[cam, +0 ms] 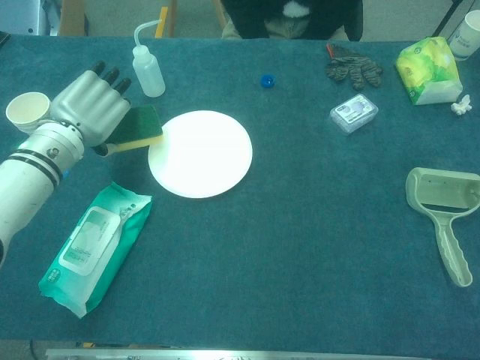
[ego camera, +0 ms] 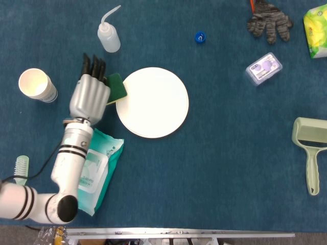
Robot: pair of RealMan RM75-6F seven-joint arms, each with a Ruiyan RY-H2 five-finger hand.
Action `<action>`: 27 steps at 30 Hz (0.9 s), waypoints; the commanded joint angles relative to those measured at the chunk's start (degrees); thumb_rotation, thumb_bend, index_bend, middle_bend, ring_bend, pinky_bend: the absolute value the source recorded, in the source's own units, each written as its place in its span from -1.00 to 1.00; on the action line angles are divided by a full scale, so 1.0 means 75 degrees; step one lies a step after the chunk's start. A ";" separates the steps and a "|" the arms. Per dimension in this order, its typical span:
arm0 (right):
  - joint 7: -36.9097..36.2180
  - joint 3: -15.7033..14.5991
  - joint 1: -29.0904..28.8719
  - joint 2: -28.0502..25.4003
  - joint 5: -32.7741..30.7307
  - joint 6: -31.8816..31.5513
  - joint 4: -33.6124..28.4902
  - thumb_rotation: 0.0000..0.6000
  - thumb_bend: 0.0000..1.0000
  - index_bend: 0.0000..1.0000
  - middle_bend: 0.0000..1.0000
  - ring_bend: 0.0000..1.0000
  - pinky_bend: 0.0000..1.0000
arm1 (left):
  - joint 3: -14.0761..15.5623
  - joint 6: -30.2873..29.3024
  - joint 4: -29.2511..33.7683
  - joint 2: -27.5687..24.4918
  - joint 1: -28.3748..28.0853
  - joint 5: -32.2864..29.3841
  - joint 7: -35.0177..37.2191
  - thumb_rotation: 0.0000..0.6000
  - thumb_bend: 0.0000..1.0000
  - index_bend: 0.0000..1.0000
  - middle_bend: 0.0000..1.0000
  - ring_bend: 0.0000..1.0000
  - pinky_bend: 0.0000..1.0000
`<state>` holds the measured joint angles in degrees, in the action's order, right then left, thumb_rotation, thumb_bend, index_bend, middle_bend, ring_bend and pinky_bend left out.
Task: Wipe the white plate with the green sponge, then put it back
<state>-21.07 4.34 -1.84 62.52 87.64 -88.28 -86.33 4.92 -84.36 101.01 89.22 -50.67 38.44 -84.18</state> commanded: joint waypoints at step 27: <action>0.0341 -0.0013 -0.0127 -0.0015 0.0084 0.0078 -0.0272 1.00 -0.22 -0.22 -0.21 -0.51 -0.10 | -0.0019 0.0274 0.0288 -0.0933 0.1001 0.0335 0.1299 0.21 -0.51 -0.88 -1.00 -1.00 -0.96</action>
<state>-18.51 4.24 -2.78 62.41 88.27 -87.70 -88.37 4.92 -82.66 102.61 82.92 -43.66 39.97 -75.76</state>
